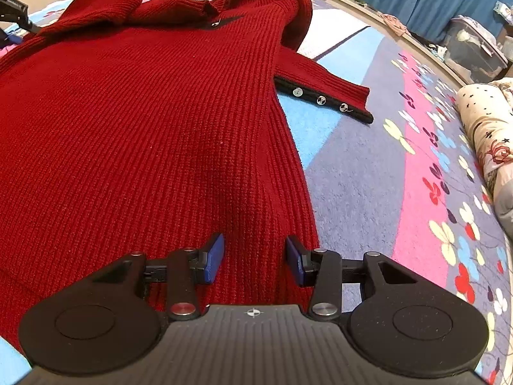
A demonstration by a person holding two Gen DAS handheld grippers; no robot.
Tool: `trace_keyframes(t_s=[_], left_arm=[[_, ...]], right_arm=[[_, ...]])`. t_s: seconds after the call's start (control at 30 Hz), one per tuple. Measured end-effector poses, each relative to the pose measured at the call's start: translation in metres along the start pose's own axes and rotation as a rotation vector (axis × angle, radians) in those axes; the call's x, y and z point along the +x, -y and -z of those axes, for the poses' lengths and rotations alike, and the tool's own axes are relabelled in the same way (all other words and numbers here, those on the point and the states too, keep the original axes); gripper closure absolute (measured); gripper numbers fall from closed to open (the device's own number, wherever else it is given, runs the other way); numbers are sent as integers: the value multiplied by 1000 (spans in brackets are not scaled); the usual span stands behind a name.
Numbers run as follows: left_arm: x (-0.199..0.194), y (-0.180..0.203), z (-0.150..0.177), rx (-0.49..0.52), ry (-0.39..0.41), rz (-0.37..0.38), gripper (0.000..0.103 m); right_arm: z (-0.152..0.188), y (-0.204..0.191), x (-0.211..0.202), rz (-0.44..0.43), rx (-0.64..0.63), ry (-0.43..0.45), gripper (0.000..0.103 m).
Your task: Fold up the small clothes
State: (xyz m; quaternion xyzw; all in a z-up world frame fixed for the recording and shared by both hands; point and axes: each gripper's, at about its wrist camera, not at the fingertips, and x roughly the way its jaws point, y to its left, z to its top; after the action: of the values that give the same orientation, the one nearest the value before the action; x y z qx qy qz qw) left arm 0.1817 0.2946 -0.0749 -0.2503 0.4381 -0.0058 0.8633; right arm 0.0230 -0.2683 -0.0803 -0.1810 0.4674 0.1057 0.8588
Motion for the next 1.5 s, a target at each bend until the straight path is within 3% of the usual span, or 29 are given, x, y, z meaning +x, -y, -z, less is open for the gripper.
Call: trace_keyframes(t_s=[0.03, 0.07, 0.13, 0.17, 0.23, 0.27, 0.33, 0.4, 0.47, 0.5, 0.57, 0.63, 0.73, 0.8, 0.83, 0.9, 0.97, 1.07, 1.2, 1.33, 1.5], left_arm=[[-4, 5, -1, 45, 24, -47, 90], [-13, 10, -4, 128, 75, -152, 91], [-34, 9, -11, 217, 210, -471, 92], [-50, -3, -17, 201, 298, -675, 92], [-83, -46, -29, 43, 432, -1000, 89], [-94, -65, -32, -15, 462, -1100, 82], [-106, -85, -32, -74, 484, -1157, 78], [-112, -81, -28, -51, 526, -1034, 78], [-106, -58, -23, 100, 561, -884, 76], [-99, -46, -21, 178, 553, -777, 69], [-83, -29, -15, 268, 488, -557, 66], [-62, -16, -10, 332, 408, -457, 66], [-35, -13, -5, 356, 319, -465, 63], [-17, -27, -9, 274, 235, -530, 49], [-12, -37, -13, 208, 195, -565, 47], [-19, -44, -15, 138, 203, -566, 46], [-21, -27, -13, 190, 217, -603, 48], [-30, 1, -7, 273, 247, -537, 47], [-44, 27, -1, 288, 285, -462, 45], [-67, 55, 15, 287, 264, -428, 45], [-99, 89, 48, 406, 310, -361, 36]], right_arm=[[0, 0, 0, 1, -2, 0, 58], [-1, -1, 0, 2, -4, 0, 58], [-1, -1, 1, 3, -8, -1, 58], [-1, -1, 1, 3, -8, -1, 58], [-2, -2, 1, 4, -8, -2, 58], [-2, -2, 1, 4, -9, -3, 58], [-1, -3, 0, 5, -12, -2, 58], [-1, -3, 0, 3, -17, -1, 58], [-1, -2, 0, 1, -19, -1, 58], [-2, -2, 0, 1, -17, -1, 58], [-3, -3, 0, 6, -13, -2, 58], [-3, -5, 0, 11, -15, -1, 58], [-1, -4, -1, 7, -7, 2, 58], [-1, -2, -2, 1, 2, 2, 58], [-1, -1, -2, -1, 3, 3, 58], [0, 0, -3, -7, 8, 3, 58], [-2, 6, -3, -26, 33, 4, 58], [-7, 26, -9, -68, 145, 46, 60], [-12, 52, -12, -85, 311, 104, 60], [-9, 61, -4, -54, 351, 75, 59], [-7, 71, -8, -58, 392, 92, 57]])
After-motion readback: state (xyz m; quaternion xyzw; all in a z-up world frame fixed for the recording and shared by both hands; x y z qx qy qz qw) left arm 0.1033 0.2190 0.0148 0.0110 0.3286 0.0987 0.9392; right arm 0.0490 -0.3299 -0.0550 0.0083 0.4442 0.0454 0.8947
